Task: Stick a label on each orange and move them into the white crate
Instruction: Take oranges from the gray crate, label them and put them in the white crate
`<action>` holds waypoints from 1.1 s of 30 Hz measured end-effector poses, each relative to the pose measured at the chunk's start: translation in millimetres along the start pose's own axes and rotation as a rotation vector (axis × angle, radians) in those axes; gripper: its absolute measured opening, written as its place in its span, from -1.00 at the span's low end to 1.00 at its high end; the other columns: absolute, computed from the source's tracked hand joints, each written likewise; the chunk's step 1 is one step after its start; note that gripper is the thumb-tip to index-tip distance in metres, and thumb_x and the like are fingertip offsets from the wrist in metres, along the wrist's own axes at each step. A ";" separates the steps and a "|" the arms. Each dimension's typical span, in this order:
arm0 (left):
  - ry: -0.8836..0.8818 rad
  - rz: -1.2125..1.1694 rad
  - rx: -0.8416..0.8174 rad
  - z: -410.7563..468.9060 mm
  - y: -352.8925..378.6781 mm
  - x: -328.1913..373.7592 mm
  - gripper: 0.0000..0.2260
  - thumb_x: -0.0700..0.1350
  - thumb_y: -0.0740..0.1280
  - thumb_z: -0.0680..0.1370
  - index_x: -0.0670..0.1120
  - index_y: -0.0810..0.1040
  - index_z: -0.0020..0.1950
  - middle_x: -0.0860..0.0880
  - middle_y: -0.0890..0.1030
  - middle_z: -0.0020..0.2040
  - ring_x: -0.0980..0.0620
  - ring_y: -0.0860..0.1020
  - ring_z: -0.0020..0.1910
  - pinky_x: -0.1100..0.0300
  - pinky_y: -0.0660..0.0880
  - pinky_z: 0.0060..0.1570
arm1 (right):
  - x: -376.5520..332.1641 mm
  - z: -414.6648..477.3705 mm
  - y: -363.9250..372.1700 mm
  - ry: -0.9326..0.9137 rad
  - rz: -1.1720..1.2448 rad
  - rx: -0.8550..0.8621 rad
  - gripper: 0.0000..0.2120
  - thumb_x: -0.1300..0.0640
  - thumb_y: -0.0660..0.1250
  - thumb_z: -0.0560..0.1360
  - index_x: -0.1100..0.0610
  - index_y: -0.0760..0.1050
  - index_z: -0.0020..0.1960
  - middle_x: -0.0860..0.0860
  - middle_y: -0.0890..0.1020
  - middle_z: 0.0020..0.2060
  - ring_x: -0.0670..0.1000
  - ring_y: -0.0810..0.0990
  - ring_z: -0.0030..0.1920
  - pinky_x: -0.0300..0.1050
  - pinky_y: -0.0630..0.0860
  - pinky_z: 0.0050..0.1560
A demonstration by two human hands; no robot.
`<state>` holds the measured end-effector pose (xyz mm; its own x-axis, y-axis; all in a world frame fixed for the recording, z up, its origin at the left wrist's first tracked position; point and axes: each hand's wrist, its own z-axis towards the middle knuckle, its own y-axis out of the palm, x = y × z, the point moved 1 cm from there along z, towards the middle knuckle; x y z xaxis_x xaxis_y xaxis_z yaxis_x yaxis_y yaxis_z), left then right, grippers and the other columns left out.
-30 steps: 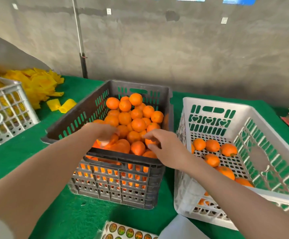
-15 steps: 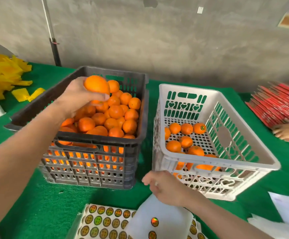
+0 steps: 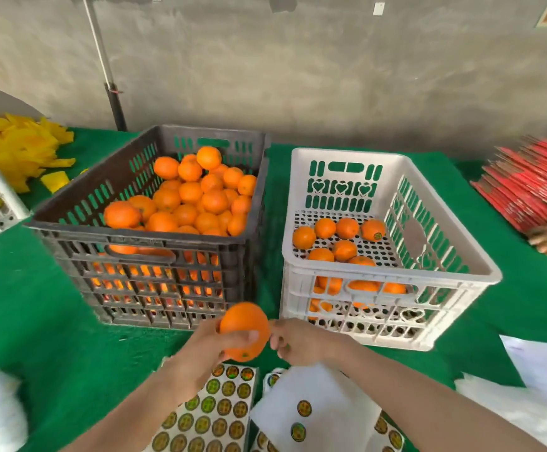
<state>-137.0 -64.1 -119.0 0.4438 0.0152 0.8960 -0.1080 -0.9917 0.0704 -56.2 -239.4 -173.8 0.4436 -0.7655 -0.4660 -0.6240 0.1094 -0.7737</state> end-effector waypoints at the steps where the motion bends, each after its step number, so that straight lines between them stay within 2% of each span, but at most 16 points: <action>1: -0.057 -0.041 0.003 3.4 1.2 -11.4 -0.26 -0.09 0.62 0.16 -0.22 0.45 0.28 -0.19 0.64 0.08 -0.17 0.60 0.10 -0.09 0.45 0.23 | 4.4 -3.6 1.7 0.001 -0.059 -0.075 -0.53 0.31 0.22 0.52 0.12 0.29 0.41 0.08 0.45 0.32 0.08 0.40 0.31 -0.22 0.33 0.22; 3: -0.110 -0.078 0.017 9.7 3.6 -26.6 -0.30 -0.13 0.60 0.16 -0.21 0.48 0.25 -0.21 0.64 0.07 -0.19 0.59 0.09 -0.07 0.48 0.16 | 12.0 -8.2 10.7 0.042 -0.139 -0.221 -0.35 0.27 0.29 0.49 0.06 0.14 0.51 0.02 0.29 0.46 0.06 0.29 0.41 -0.17 0.28 0.31; 4: -0.112 -0.082 0.020 12.9 4.9 -30.9 -0.31 -0.08 0.57 0.15 -0.20 0.49 0.23 -0.20 0.64 0.09 -0.19 0.58 0.10 -0.04 0.49 0.14 | 13.9 -10.1 15.7 0.059 -0.183 -0.258 -0.33 0.25 0.32 0.48 0.05 0.13 0.52 0.03 0.31 0.45 0.08 0.31 0.40 -0.11 0.31 0.31; 7: -0.096 -0.140 0.017 23.6 7.6 -35.2 -0.34 -0.09 0.55 0.19 -0.18 0.47 0.26 -0.17 0.62 0.13 -0.14 0.57 0.12 0.08 0.51 0.01 | 15.8 -11.0 25.8 0.032 -0.378 -0.190 -0.49 0.20 0.35 0.45 0.16 0.36 0.38 0.16 0.46 0.24 0.18 0.43 0.23 0.04 0.43 0.20; 9: -0.076 -0.169 0.001 30.9 9.3 -33.9 -0.35 -0.12 0.56 0.25 -0.18 0.44 0.29 -0.17 0.60 0.15 -0.14 0.55 0.14 0.08 0.50 0.02 | 18.0 -12.1 27.6 0.057 -0.412 -0.141 -0.61 0.19 0.35 0.44 0.22 0.46 0.26 0.19 0.50 0.12 0.20 0.47 0.13 0.05 0.46 0.12; 12: -0.061 -0.157 -0.015 37.2 13.9 -30.8 -0.31 -0.04 0.56 0.24 -0.17 0.43 0.31 -0.15 0.59 0.17 -0.12 0.53 0.18 0.05 0.45 0.16 | 24.1 -14.5 24.1 0.076 -0.319 0.021 -0.73 0.26 0.28 0.46 0.30 0.51 0.15 0.22 0.54 0.07 0.19 0.47 0.12 -0.02 0.42 0.10; 14: -0.072 -0.132 -0.031 38.0 14.9 -32.3 -0.20 0.10 0.59 0.09 -0.13 0.48 0.26 -0.13 0.62 0.13 -0.12 0.53 0.18 0.03 0.40 0.21 | 27.0 -18.1 16.2 0.060 -0.175 0.147 -0.78 0.27 0.22 0.52 0.32 0.52 0.11 0.21 0.56 0.05 0.17 0.48 0.11 -0.08 0.37 0.06; 17: -0.124 -0.142 -0.125 36.6 13.9 -39.6 -0.07 0.20 0.63 -0.10 -0.09 0.52 0.20 -0.14 0.67 0.06 -0.17 0.56 0.15 -0.03 0.44 0.17 | 26.9 -30.0 1.4 0.048 0.066 0.248 -0.92 0.18 0.28 0.55 0.18 0.52 -0.06 0.07 0.53 -0.11 0.09 0.50 -0.05 -0.16 0.36 -0.10; 19: -0.120 -0.209 -0.153 37.4 13.1 -43.8 0.00 0.17 0.66 -0.14 -0.10 0.47 0.23 -0.14 0.67 0.07 -0.18 0.56 0.16 -0.02 0.46 0.11 | 28.7 -37.3 -4.3 0.045 0.157 0.242 -0.85 0.18 0.31 0.53 0.08 0.41 -0.20 -0.01 0.45 -0.19 0.02 0.44 -0.12 -0.19 0.35 -0.15; 20: -0.116 -0.261 -0.160 38.6 13.4 -45.0 0.03 0.14 0.67 -0.15 -0.12 0.45 0.25 -0.16 0.66 0.10 -0.19 0.56 0.17 -0.04 0.47 0.09 | 31.1 -40.1 -5.1 0.041 0.189 0.234 -0.82 0.19 0.32 0.53 0.08 0.38 -0.22 -0.02 0.42 -0.20 0.02 0.43 -0.12 -0.17 0.35 -0.13; 22: -0.107 -0.373 -0.189 41.3 15.3 -44.8 0.06 0.09 0.68 -0.14 -0.15 0.43 0.31 -0.23 0.61 0.18 -0.25 0.53 0.21 -0.13 0.46 0.12 | 36.3 -46.9 -6.8 0.058 0.255 0.234 -0.96 0.20 0.32 0.52 0.11 0.46 -0.09 -0.08 0.41 -0.17 -0.02 0.43 -0.10 -0.21 0.35 -0.12; 24: -0.087 -0.433 -0.229 45.0 15.1 -44.3 0.08 0.08 0.69 -0.13 -0.15 0.42 0.34 -0.26 0.57 0.22 -0.27 0.52 0.22 -0.18 0.45 0.14 | 41.6 -52.7 -7.1 0.077 0.334 0.245 -0.85 0.22 0.32 0.51 0.13 0.51 0.08 -0.14 0.43 -0.16 -0.09 0.44 -0.13 -0.28 0.36 -0.14; 26: -0.083 -0.400 -0.255 47.2 15.0 -44.2 0.09 0.10 0.69 -0.14 -0.14 0.42 0.34 -0.24 0.58 0.22 -0.25 0.53 0.20 -0.12 0.47 0.12 | 42.9 -55.8 -8.2 0.087 0.438 0.247 -0.88 0.23 0.34 0.50 0.10 0.50 0.02 -0.13 0.46 -0.15 -0.11 0.46 -0.13 -0.23 0.39 -0.09; 29: -0.084 -0.242 -0.304 46.5 26.6 -43.9 0.08 0.19 0.66 -0.13 -0.11 0.43 0.32 -0.17 0.58 0.20 -0.17 0.53 0.16 0.02 0.47 0.09 | 40.3 -58.1 -5.9 0.080 0.547 0.257 -0.83 0.23 0.37 0.49 0.07 0.47 0.04 -0.05 0.52 -0.03 -0.02 0.51 0.02 -0.12 0.44 0.07; 31: -0.072 -0.211 -0.288 45.9 34.8 -45.5 0.02 0.24 0.63 -0.10 -0.07 0.45 0.29 -0.13 0.59 0.16 -0.12 0.53 0.13 0.07 0.47 0.05 | 38.3 -60.9 -0.7 0.080 0.429 0.343 -0.68 0.19 0.40 0.47 0.05 0.42 0.18 -0.03 0.51 0.11 -0.01 0.49 0.14 -0.17 0.40 0.14; 33: -0.076 -0.264 -0.234 47.4 37.4 -49.9 0.02 0.24 0.63 -0.10 -0.06 0.44 0.30 -0.14 0.57 0.18 -0.12 0.52 0.14 0.08 0.46 0.04 | 31.9 -71.4 6.5 0.027 0.148 0.627 -0.59 0.17 0.45 0.43 0.07 0.43 0.25 0.02 0.49 0.21 0.01 0.44 0.23 -0.19 0.35 0.21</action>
<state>-121.0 -108.0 -181.8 0.5479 0.2484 0.7988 -0.1773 -0.8987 0.4011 -92.0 -308.4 -163.1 0.3601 -0.7291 -0.5820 -0.1795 0.5581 -0.8101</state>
